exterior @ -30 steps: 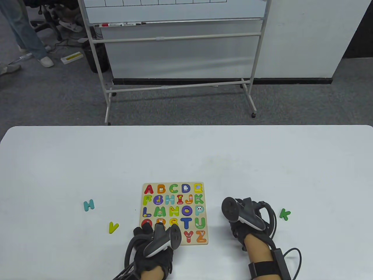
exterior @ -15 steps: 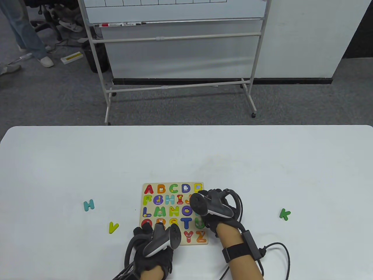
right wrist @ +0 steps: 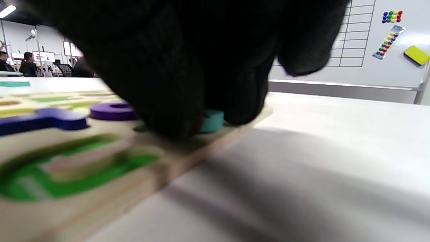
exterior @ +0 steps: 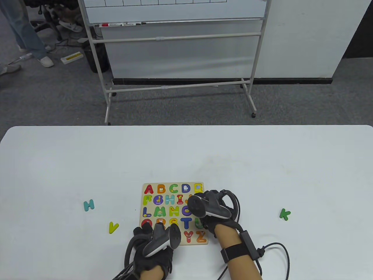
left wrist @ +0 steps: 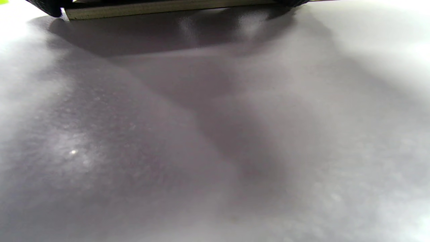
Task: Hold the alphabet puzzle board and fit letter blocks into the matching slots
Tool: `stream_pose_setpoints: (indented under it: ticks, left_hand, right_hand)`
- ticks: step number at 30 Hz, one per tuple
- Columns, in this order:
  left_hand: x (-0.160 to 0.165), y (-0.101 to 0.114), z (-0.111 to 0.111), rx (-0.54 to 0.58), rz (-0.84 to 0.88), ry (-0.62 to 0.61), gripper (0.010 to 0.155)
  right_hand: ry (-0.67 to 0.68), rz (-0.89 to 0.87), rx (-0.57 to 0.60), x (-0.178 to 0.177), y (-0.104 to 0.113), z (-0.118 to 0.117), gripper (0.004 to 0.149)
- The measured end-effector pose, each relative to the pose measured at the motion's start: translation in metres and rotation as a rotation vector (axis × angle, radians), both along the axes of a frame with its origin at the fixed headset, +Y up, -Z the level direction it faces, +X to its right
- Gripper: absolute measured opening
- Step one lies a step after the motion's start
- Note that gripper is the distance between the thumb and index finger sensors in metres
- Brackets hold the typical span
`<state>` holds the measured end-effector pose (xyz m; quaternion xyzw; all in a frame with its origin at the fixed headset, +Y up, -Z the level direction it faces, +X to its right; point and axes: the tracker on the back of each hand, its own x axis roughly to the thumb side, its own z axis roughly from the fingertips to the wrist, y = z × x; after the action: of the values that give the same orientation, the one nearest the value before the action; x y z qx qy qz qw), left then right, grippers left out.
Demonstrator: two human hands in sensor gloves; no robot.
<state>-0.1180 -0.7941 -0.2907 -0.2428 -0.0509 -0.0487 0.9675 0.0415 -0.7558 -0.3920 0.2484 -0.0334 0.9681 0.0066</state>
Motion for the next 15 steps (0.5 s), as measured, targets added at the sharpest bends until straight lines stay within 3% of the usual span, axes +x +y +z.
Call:
stream_pose_setpoints:
  ticks: [11,15]
  left_hand:
    - [-0.001,-0.0001,-0.0005,-0.002,0.006,0.001,0.079]
    - [-0.0012,0.0,-0.0005,-0.002,0.006,0.001,0.079]
  right_hand:
    - [0.011,-0.042,0.012,0.0033,-0.0016,0.002,0.035]
    - [-0.031,-0.059,-0.058,0.0045,-0.0003,-0.0001,0.035]
